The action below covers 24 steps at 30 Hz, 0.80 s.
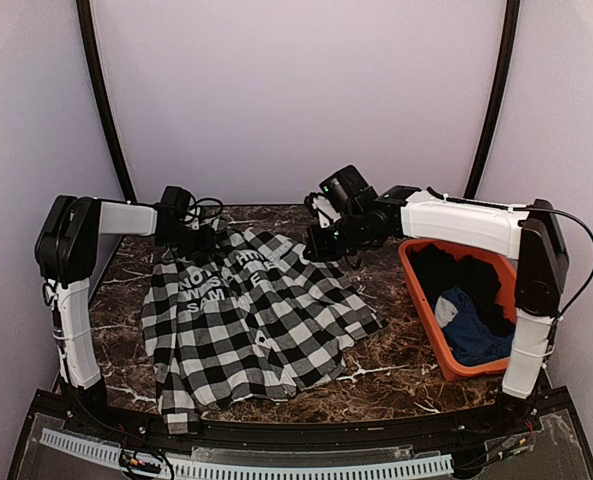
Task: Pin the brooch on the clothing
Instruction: Pick up the flattened clothing from the center of the board.
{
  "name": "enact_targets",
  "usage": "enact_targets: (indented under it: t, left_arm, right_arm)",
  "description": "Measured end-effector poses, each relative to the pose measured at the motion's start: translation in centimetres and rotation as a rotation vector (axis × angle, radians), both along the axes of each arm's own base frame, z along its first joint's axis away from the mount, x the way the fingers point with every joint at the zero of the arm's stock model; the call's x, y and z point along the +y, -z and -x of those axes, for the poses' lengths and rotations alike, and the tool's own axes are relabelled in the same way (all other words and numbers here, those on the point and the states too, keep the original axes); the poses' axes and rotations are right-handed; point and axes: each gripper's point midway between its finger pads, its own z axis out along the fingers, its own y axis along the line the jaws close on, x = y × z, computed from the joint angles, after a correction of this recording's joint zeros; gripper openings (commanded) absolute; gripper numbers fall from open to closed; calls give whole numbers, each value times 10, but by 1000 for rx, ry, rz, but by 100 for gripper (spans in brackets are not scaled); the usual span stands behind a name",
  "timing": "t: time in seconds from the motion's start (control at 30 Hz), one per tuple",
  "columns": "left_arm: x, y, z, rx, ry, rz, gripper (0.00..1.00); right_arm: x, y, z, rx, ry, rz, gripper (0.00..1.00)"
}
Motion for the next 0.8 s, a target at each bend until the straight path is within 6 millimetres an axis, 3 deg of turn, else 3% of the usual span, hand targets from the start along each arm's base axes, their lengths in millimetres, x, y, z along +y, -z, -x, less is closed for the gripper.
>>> enact_targets:
  t: [0.5,0.63,0.73,0.8]
  left_arm:
    - [0,12,-11,10,-13,-4,51]
    - [0,14,-11,14,-18,0,33]
    - [-1,15,-13,11,-18,8,9]
    - [-2,19,-13,18,-24,17,2]
  right_arm:
    - [10,-6,5,10,-43,-50,0]
    - [13,-9,6,12,-55,-66,0]
    - [19,-13,8,19,-75,-98,0]
    - [22,-16,10,29,-84,-120,0]
